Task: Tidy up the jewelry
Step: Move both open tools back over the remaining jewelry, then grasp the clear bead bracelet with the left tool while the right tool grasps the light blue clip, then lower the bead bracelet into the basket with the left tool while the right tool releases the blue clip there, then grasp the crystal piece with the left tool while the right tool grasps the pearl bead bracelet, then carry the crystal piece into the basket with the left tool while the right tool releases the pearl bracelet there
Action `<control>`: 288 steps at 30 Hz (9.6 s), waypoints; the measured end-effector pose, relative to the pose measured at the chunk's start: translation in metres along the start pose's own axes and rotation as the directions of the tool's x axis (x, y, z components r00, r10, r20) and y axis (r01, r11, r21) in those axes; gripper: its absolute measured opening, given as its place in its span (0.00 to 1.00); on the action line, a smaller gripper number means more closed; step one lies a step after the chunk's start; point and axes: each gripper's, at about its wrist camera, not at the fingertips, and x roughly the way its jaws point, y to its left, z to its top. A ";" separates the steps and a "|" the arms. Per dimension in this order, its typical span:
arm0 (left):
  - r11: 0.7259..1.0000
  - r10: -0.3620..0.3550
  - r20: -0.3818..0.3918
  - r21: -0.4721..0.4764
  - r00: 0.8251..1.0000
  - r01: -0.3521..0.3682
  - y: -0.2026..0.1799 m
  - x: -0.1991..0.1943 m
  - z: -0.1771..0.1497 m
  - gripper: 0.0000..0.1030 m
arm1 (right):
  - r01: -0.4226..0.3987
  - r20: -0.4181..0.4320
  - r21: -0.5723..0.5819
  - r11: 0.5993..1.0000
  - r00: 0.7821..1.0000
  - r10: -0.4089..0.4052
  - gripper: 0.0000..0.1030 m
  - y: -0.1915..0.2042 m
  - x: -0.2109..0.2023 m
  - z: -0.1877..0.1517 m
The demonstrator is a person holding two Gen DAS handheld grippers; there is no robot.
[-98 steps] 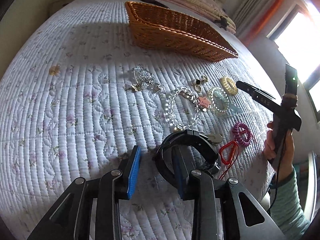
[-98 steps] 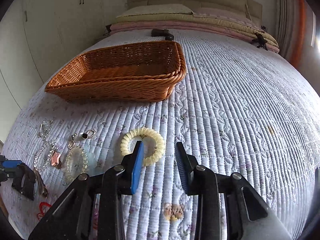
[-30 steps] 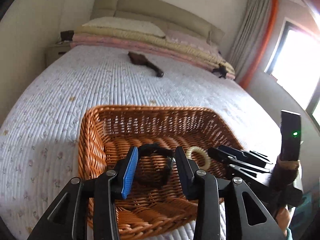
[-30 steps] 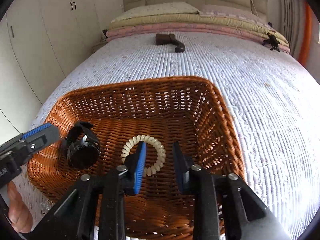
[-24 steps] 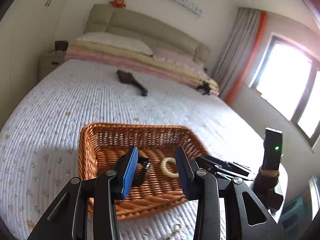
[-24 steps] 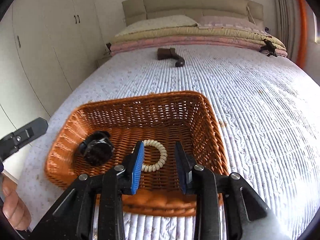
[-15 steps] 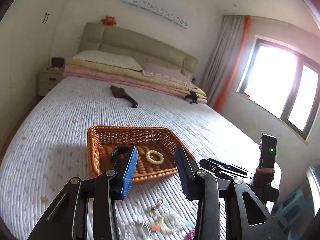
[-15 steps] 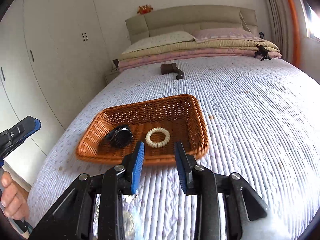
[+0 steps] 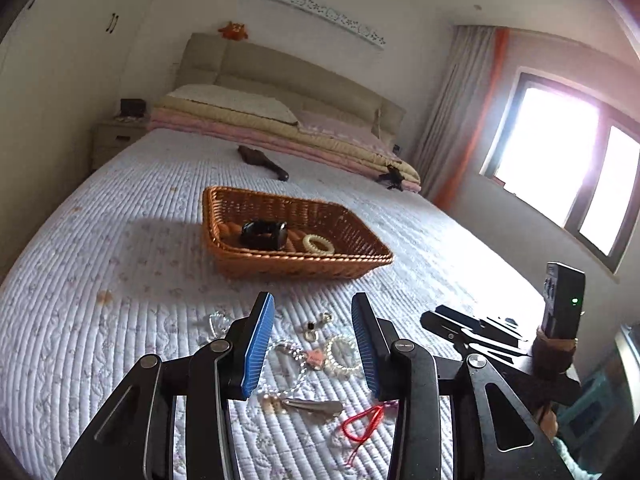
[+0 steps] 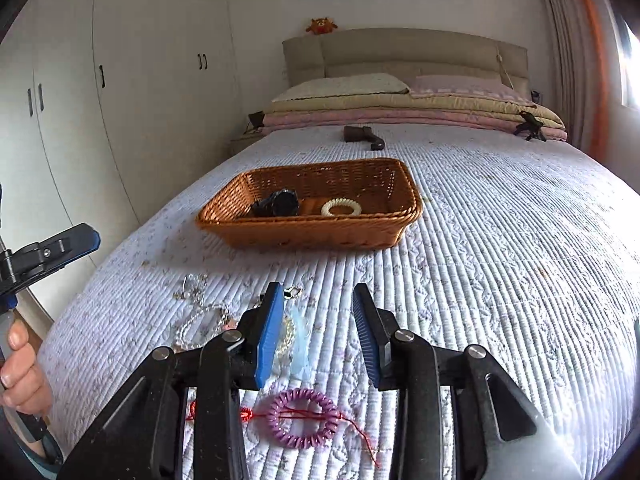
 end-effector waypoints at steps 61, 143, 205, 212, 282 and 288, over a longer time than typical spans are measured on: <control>0.994 0.107 -0.233 -0.005 0.967 -0.112 0.023 0.076 -0.042 0.08 | 0.040 -0.194 0.015 0.999 0.980 -0.037 0.15 -0.013 0.060 -0.023; 0.997 0.071 -0.074 -0.009 0.995 -0.072 0.040 0.146 0.089 0.36 | -0.022 -0.119 0.177 0.984 0.992 0.043 0.33 -0.052 0.141 0.105; 0.966 0.243 -0.284 -0.017 0.928 -0.258 0.065 0.117 -0.018 0.42 | 0.003 -0.277 -0.034 0.999 0.961 -0.012 0.36 0.028 0.099 -0.017; 0.963 0.269 -0.290 0.082 0.918 -0.256 0.048 0.121 -0.024 0.42 | 0.035 -0.274 -0.069 0.997 0.960 -0.053 0.21 0.034 0.104 -0.017; 0.997 -0.058 -0.205 0.036 0.977 0.067 -0.010 0.244 0.075 0.09 | 0.108 -0.195 0.063 0.992 0.976 -0.094 0.11 -0.073 0.192 0.113; 0.998 -0.057 -0.210 0.016 0.976 0.061 -0.004 0.245 0.074 0.10 | 0.118 -0.203 0.055 0.992 0.974 -0.105 0.12 -0.073 0.196 0.108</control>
